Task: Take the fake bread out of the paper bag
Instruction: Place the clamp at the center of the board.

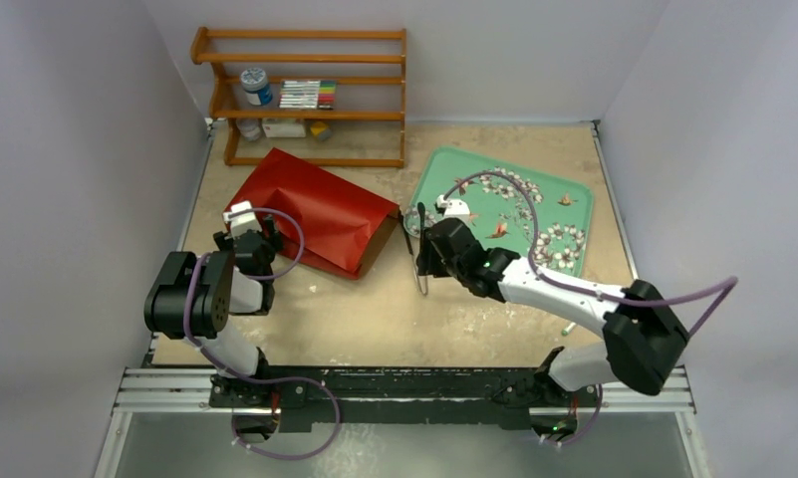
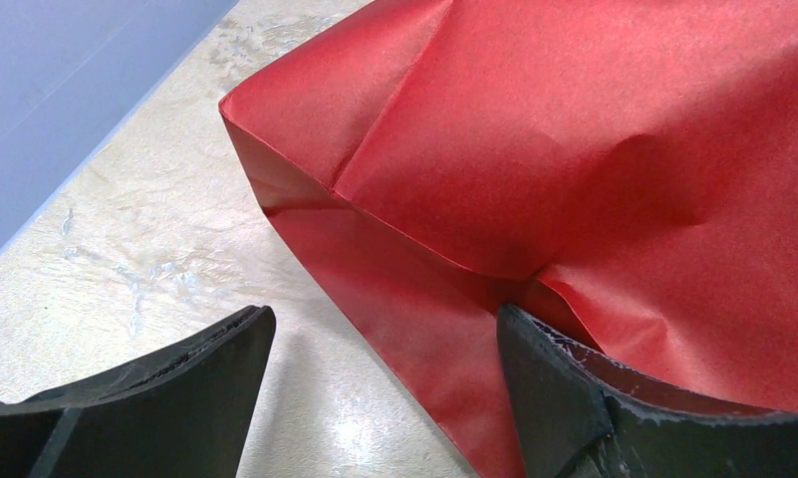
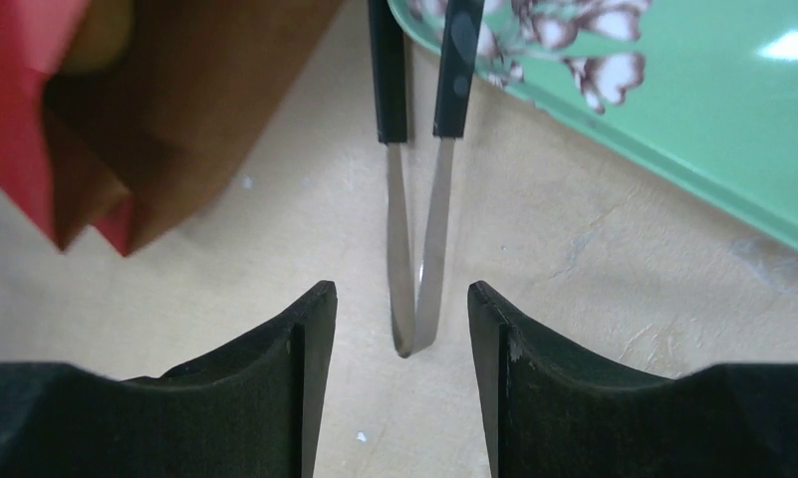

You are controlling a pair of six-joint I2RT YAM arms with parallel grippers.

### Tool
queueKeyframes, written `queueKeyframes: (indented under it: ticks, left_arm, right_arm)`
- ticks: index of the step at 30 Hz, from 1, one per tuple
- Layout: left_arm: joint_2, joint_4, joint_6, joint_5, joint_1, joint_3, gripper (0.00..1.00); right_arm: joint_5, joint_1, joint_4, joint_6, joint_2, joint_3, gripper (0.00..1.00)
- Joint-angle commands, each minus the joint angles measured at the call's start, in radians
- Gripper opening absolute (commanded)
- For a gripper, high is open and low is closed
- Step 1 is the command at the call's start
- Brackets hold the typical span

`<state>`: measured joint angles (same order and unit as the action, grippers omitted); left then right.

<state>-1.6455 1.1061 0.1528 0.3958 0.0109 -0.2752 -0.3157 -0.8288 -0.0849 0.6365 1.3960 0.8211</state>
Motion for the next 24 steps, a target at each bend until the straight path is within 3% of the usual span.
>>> queueKeyframes:
  ticks: [1,7,13,24]
  left_arm:
    - [-0.006,0.069,0.006,-0.057,-0.008,-0.035,0.84]
    - [-0.006,0.07,0.007,-0.057,-0.009,-0.036,0.84]
    - [-0.006,0.069,0.007,-0.056,-0.008,-0.034,0.85]
    - [-0.006,0.069,0.007,-0.056,-0.008,-0.035,0.86]
  right_arm:
    - [-0.041,0.002,-0.053,0.001,-0.03,0.068,0.54]
    - [-0.032,0.002,-0.111,-0.01,0.143,0.184,0.51]
    - [-0.125,0.008,-0.146,-0.013,0.283,0.31,0.48]
    - [-0.149,0.01,-0.178,-0.018,0.329,0.386,0.47]
